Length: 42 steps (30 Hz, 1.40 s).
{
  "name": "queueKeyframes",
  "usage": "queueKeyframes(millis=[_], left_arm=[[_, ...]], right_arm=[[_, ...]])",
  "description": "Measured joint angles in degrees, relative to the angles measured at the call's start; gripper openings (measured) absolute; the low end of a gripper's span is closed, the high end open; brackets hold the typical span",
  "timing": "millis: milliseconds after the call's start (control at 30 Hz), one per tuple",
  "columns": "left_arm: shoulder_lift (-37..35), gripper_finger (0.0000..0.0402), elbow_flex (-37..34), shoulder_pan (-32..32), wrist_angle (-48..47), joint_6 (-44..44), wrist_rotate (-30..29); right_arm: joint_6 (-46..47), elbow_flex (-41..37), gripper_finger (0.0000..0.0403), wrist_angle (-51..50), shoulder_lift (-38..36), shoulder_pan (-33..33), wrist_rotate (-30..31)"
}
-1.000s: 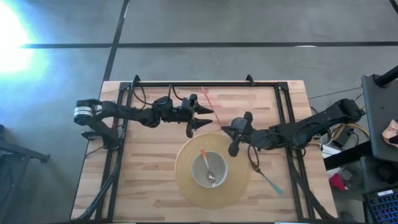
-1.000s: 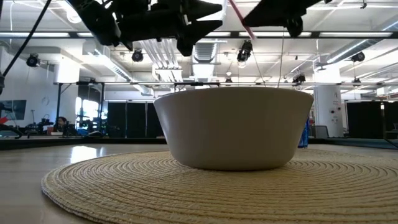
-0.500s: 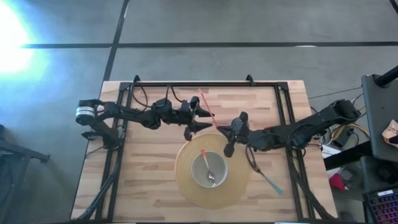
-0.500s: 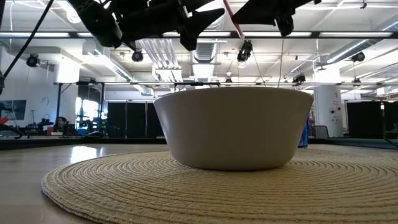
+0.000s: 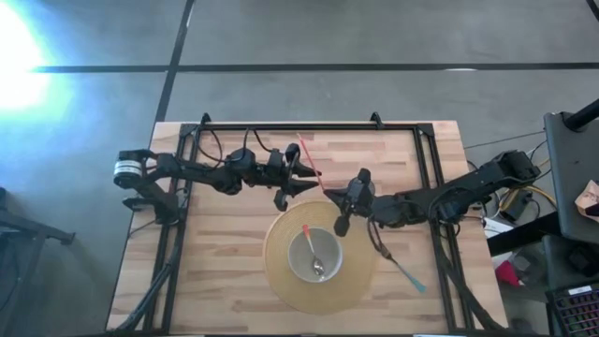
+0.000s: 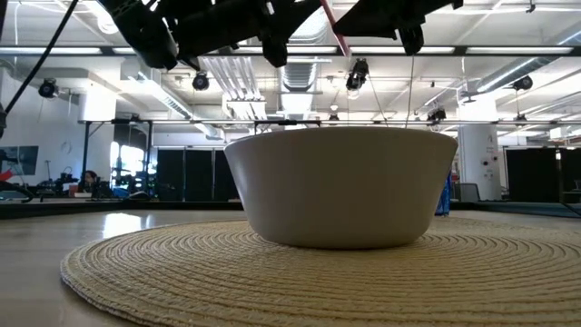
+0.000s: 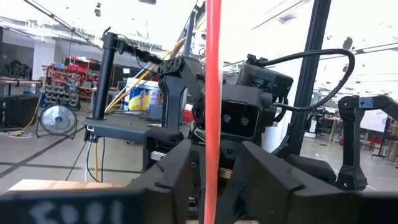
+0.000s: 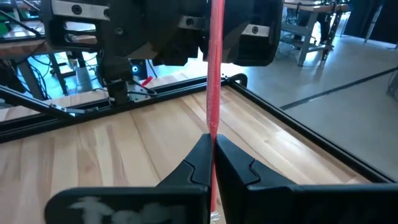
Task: Pick & Place Utensil
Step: Put the red straw into the blue cup
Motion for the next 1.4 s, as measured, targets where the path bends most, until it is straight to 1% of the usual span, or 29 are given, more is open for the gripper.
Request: queueKeyframes(millis=[233, 300, 633, 700, 800, 1000, 1133, 1233, 1300, 1400], left_arm=[[0.0, 0.002, 0.0, 0.0, 0.17, 0.28, -0.02], [0.0, 0.0007, 0.0, 0.0, 0.17, 0.28, 0.0], [0.0, 0.0001, 0.0, 0.0, 0.07, 0.24, 0.0], [0.0, 0.0001, 0.0, 0.0, -0.09, 0.2, 0.0], [0.0, 0.0001, 0.0, 0.0, -0.44, 0.2, -0.02], [0.0, 0.0, 0.0, 0.0, -2.74, 0.17, -0.32], [0.0, 0.0, -0.13, 0.0, -5.92, 0.17, -1.49], [0.0, 0.0, -0.15, 0.0, -8.33, 0.17, -1.7], [0.0, 0.0, -0.18, -0.01, -9.79, 0.16, -1.61], [0.0, 0.0, -0.22, -0.15, -12.64, 0.37, -1.35]], right_arm=[[0.18, 0.0, 0.0008, -0.02, 0.2, -0.04, 0.0], [0.2, 0.0, 0.0008, -0.02, 0.2, -0.02, 0.0], [0.22, 0.0, 0.0009, -0.4, 0.17, -0.02, -0.02], [0.22, 0.0, 0.0014, -0.49, 0.15, 0.0, -0.02], [0.86, 0.0, 0.0034, -0.61, 0.15, -0.02, -0.04], [0.94, 0.0, 0.0096, -0.92, -0.31, 0.02, -0.09], [1.04, 0.0, 0.0131, -3.52, -3.37, 0.04, -0.36], [0.21, 0.0, 0.0149, -4.92, -6.26, 0.04, -0.53], [-2.19, 0.0, 0.0158, -4.83, -8.1, 0.04, -0.59], [-5.82, 0.0, 0.0166, -4.46, -10.7, 0.02, -3.01]])
